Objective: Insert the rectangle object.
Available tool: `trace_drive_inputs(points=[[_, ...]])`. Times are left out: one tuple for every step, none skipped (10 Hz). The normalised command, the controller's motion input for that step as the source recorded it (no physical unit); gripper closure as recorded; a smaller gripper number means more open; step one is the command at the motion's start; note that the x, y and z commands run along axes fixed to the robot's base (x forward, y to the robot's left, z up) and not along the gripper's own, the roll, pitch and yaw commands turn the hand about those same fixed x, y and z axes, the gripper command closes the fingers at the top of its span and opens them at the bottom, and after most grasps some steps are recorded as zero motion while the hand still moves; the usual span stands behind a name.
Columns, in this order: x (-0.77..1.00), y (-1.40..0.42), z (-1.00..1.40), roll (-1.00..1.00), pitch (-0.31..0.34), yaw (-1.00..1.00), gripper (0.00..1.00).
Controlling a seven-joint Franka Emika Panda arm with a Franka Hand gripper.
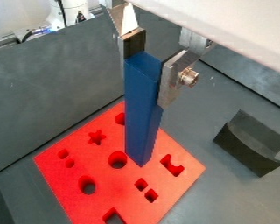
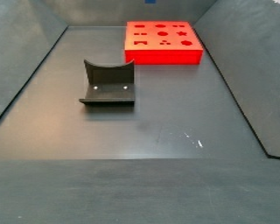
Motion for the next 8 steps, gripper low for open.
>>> trace_drive_inputs(points=[[0.0, 0.0, 0.0, -0.01, 0.0, 0.0, 1.0], [0.0, 0.0, 0.0, -0.01, 0.0, 0.0, 1.0], [0.0, 0.0, 0.0, -0.01, 0.0, 0.0, 1.0], [0.0, 0.0, 0.0, -0.02, 0.0, 0.0, 1.0], [0.0, 0.0, -0.01, -0.02, 0.0, 0.0, 1.0], [0.0, 0.0, -0.01, -0.02, 0.0, 0.0, 1.0], [0.0, 0.0, -0.01, -0.02, 0.0, 0.0, 1.0], [0.0, 0.0, -0.01, -0.02, 0.0, 0.0, 1.0]])
